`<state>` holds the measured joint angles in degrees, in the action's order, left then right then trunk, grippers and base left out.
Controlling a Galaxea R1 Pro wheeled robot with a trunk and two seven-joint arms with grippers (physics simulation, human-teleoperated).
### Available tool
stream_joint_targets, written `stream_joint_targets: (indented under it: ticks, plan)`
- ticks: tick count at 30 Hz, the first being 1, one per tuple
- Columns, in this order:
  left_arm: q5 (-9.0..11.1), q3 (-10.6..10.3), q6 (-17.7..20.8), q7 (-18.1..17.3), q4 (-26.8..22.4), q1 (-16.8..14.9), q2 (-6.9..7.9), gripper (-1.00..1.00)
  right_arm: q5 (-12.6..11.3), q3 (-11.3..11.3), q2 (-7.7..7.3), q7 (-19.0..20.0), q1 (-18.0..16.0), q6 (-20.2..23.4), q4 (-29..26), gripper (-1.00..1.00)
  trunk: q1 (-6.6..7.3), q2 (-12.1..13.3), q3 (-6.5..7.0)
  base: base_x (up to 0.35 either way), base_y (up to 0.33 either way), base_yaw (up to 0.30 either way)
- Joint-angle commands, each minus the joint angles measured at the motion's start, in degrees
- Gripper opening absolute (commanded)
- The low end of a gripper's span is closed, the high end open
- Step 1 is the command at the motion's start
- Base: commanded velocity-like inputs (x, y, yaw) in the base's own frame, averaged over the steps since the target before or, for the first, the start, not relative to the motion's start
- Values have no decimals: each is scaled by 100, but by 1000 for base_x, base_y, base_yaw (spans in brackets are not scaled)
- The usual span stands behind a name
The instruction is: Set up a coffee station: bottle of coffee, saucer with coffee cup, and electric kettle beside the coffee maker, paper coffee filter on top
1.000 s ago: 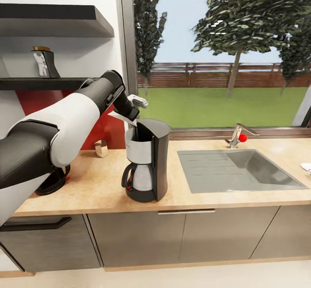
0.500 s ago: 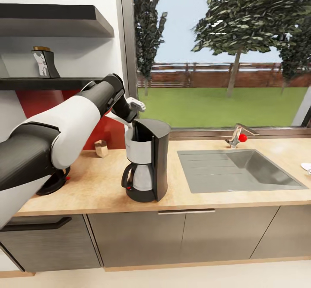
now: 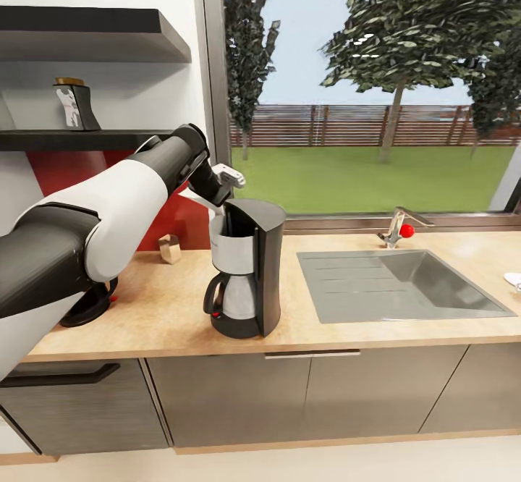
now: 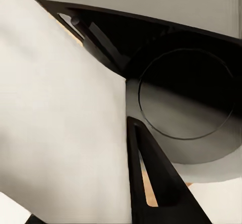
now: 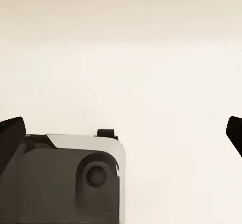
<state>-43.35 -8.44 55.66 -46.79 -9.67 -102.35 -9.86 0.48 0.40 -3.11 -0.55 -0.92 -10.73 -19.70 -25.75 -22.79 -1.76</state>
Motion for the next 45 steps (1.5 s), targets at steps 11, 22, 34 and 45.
stream_joint_targets:
  ticks: [11, 22, 34, 45]
  plan:
    - [-42, -35, -208, -304, -9, -5, -13, -100, 5, 4, 3, -7, -4, -19, 25, 100, -4, -13, -14, 0, 0, 0]
    - [-58, -84, -223, -970, 0, 12, 2, -100, 5, 4, 3, -7, -4, -20, 28, 100, -4, -13, -14, 0, 0, 0]
    - [-168, -961, -256, -1575, -6, 13, 10, -100, 5, 4, 12, -7, -4, -22, 28, 100, -4, -13, -14, 0, 0, 0]
    - [-177, -1035, -265, -1604, -9, 13, -1, -100, 5, 13, 12, -7, -4, -22, 28, 100, -4, -13, -14, 0, 0, 0]
